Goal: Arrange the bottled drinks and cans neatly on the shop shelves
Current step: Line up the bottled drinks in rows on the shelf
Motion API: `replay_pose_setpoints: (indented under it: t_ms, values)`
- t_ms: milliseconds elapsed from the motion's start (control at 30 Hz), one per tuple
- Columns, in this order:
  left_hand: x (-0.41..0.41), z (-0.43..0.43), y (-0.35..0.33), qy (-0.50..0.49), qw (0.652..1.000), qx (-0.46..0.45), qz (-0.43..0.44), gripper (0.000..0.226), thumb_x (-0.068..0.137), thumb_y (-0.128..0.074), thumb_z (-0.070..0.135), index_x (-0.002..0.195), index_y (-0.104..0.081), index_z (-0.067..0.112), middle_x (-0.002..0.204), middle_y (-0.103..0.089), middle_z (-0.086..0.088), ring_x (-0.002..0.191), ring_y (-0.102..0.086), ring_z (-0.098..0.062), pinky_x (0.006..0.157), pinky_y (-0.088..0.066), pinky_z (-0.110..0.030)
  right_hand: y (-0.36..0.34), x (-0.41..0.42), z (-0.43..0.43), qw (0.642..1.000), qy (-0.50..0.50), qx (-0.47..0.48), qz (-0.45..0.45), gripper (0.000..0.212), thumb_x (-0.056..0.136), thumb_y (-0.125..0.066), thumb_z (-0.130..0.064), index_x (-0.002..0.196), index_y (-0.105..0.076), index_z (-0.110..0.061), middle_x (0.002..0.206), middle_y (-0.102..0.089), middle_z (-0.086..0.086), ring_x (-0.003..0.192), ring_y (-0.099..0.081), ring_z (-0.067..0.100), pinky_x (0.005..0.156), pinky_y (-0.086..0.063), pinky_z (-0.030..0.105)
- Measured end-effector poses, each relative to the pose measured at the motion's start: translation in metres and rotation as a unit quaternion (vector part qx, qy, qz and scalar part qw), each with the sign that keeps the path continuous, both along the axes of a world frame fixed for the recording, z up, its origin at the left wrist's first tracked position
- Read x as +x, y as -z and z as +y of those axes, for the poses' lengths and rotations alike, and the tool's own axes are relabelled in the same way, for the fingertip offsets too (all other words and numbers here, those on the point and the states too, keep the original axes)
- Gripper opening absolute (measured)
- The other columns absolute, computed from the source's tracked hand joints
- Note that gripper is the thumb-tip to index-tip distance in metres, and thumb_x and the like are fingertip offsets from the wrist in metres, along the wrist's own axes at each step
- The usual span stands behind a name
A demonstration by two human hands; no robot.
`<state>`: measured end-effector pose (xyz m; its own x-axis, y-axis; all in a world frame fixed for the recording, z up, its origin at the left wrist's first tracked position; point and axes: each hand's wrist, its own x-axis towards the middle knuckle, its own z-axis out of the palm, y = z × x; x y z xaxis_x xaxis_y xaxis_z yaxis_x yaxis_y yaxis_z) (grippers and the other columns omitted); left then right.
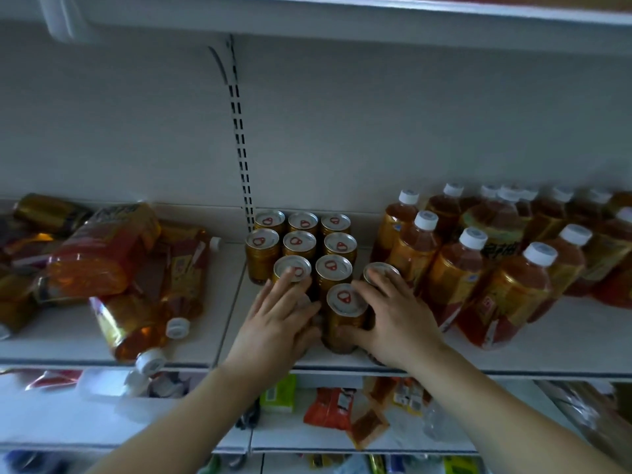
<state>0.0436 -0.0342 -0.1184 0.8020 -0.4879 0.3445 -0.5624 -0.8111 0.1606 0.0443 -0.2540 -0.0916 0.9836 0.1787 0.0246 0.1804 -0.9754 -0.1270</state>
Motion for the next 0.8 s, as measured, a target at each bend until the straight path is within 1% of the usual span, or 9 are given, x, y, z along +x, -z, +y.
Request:
replay_pose_setpoints:
  t_ms: [67,167,233,333,400,467,567,700,800]
  values:
    - [-0.007,0.015,0.007,0.031,0.998,-0.047,-0.015,0.040,0.096,-0.037,0.040,0.122,-0.058,0.019,0.131,-0.059,-0.006,0.131,-0.038,-0.020,0.106,-0.036,-0.046,-0.001,-0.001,0.000,1.000,-0.001,0.005,-0.001,0.088,0.078,-0.045,-0.079,0.150,-0.021,-0.035,0.161,-0.006,-0.009,0.148,0.004,0.017,0.111,-0.032,0.044]
    - [-0.016,0.043,0.008,-0.005,0.997,-0.064,-0.040,0.043,0.098,-0.032,0.043,0.125,-0.052,0.017,0.123,-0.063,-0.006,0.122,-0.041,-0.020,0.105,-0.035,-0.042,0.000,-0.002,0.000,1.000,-0.002,0.016,0.004,0.088,0.077,-0.046,-0.078,0.150,-0.022,-0.034,0.161,-0.006,-0.008,0.148,0.004,0.017,0.114,-0.026,0.045]
    - [-0.008,0.053,0.003,-0.079,0.994,-0.081,-0.008,0.047,0.095,-0.044,0.034,0.138,-0.042,0.017,0.137,-0.051,-0.008,0.132,-0.030,-0.023,0.107,-0.034,-0.047,-0.001,-0.003,0.002,1.000,-0.012,0.020,0.009,0.093,0.073,-0.042,-0.083,0.150,-0.022,-0.034,0.162,-0.004,-0.006,0.148,0.007,0.017,0.118,-0.018,0.046]
    - [0.022,0.045,-0.006,-0.109,0.988,-0.076,0.077,0.060,0.098,-0.042,0.027,0.151,-0.016,0.016,0.158,-0.015,-0.001,0.146,-0.001,-0.021,0.115,-0.004,-0.033,-0.003,-0.008,0.009,0.999,-0.029,0.019,0.014,0.101,0.066,-0.030,-0.089,0.151,-0.019,-0.035,0.162,0.002,-0.005,0.147,0.012,0.017,0.120,-0.004,0.042]
    - [0.045,0.040,-0.009,-0.086,0.992,-0.056,0.072,0.058,0.099,-0.038,0.026,0.151,-0.015,0.015,0.159,-0.008,0.002,0.146,0.006,-0.017,0.118,0.001,-0.033,-0.004,-0.013,0.016,0.999,-0.037,0.008,0.014,0.095,0.073,-0.035,-0.085,0.152,-0.015,-0.035,0.162,0.005,-0.004,0.147,0.015,0.016,0.117,0.005,0.038]
    - [0.062,0.043,-0.011,-0.077,0.993,-0.027,0.087,0.054,0.100,-0.035,0.025,0.151,-0.017,0.018,0.160,-0.005,0.002,0.146,0.007,-0.015,0.120,-0.008,-0.042,-0.005,-0.018,0.024,0.998,-0.055,-0.007,0.000,0.095,0.074,-0.031,-0.084,0.153,-0.011,-0.035,0.162,0.007,-0.003,0.147,0.016,0.017,0.112,0.013,0.034]
    - [0.066,0.048,-0.018,-0.089,0.989,-0.005,0.119,0.051,0.102,-0.027,0.033,0.151,-0.015,0.028,0.159,0.001,0.010,0.144,0.014,-0.008,0.117,0.006,-0.035,-0.005,-0.025,0.041,0.996,-0.087,0.007,0.004,0.098,0.071,-0.028,-0.085,0.153,-0.011,-0.033,0.162,0.006,-0.003,0.147,0.016,0.017,0.107,0.015,0.030]
    - [0.019,0.043,-0.025,-0.111,0.950,-0.285,0.072,0.061,0.091,-0.019,0.051,0.143,-0.038,0.025,0.153,-0.025,0.010,0.141,-0.010,-0.002,0.116,-0.010,-0.030,-0.001,-0.014,0.081,0.985,-0.157,0.051,-0.047,0.096,0.071,-0.037,-0.081,0.151,-0.024,-0.029,0.161,-0.013,0.001,0.149,0.004,0.022,0.112,0.010,0.033]
    - [-0.020,0.041,-0.014,-0.128,0.930,-0.324,0.117,0.073,0.080,-0.021,0.060,0.141,-0.039,0.023,0.145,-0.024,0.017,0.137,-0.017,-0.003,0.117,-0.020,-0.041,-0.015,-0.001,0.085,0.973,-0.180,0.144,-0.024,0.085,0.082,-0.054,-0.066,0.151,-0.026,-0.025,0.160,-0.016,-0.002,0.148,0.001,0.015,0.114,0.003,0.030]
